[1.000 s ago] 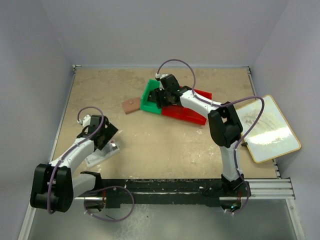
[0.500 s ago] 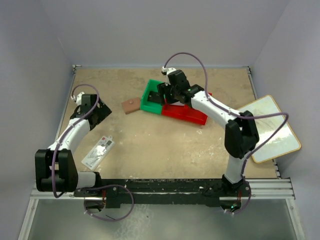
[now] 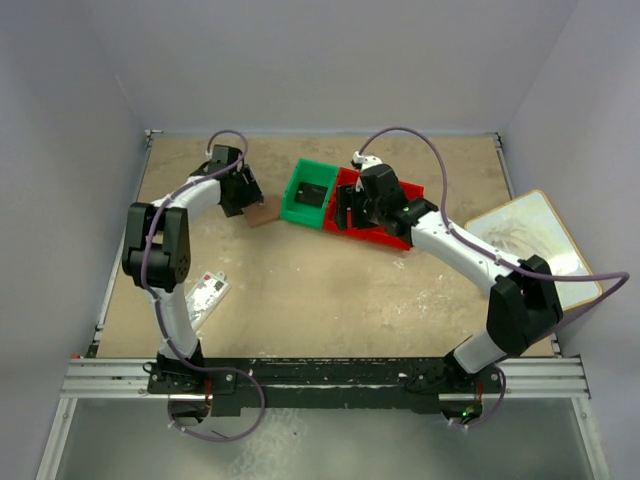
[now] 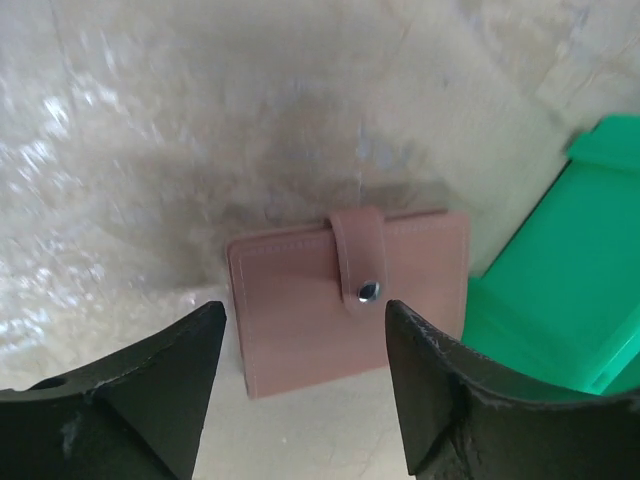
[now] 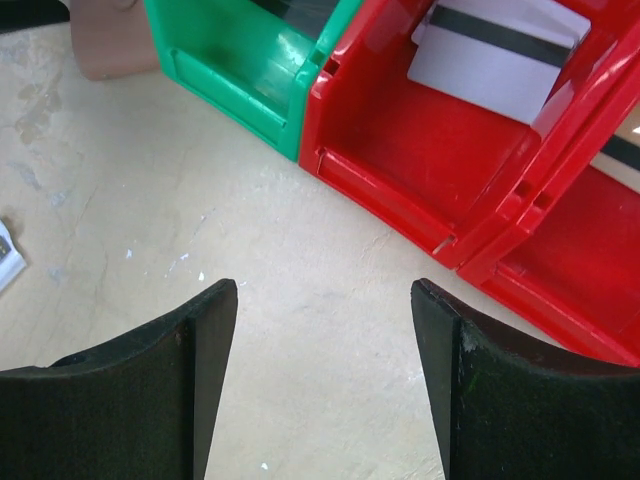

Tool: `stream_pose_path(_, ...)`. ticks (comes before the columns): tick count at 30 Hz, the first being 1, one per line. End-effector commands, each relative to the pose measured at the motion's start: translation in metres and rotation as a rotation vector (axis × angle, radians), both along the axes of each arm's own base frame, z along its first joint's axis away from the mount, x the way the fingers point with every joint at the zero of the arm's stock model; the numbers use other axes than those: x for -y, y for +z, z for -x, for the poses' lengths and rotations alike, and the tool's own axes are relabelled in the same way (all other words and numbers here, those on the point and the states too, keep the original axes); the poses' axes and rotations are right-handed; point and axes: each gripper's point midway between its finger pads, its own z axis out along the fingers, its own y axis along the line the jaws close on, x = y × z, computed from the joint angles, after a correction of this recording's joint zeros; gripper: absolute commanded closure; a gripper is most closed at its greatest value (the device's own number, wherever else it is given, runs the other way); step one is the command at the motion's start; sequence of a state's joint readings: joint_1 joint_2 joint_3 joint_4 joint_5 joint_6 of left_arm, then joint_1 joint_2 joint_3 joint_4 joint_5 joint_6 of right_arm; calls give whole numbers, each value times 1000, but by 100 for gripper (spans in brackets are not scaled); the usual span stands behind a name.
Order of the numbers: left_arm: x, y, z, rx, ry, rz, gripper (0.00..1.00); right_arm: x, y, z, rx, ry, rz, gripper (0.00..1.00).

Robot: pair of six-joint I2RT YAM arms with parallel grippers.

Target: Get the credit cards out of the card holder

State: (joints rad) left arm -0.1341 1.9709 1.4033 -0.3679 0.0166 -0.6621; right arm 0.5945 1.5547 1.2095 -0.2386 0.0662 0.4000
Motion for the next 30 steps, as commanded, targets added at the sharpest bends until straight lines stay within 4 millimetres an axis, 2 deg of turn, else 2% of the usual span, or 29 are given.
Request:
stream_pose_path(1,-5,2,11,-15,57,-21,38,4,19,3,42,-45,-58,27)
stream_pose_path(5,-6,-3,22,-23,69,-11,42,6,14,6,29,-50,-49,27)
stream_pose_path(8,-3,-6,24,-18,64,5,50,6,11,5,26,-51,-44,27)
stream_pose_path(16,0,-3,29,14,54,30,82,9,5,6,9,-60,-23,27)
stream_pose_path(21,-1,-2,40,25,29,25,99,11,0,8,-4,-66,-16,27)
stream_pose_path(27,-5,-7,73,2,-16,0,100,5,1,12,-3,-21,-38,27)
stream_pose_path(30,-9,-12,102,-38,-34,-9,100,-3,11,14,50,40,-79,27)
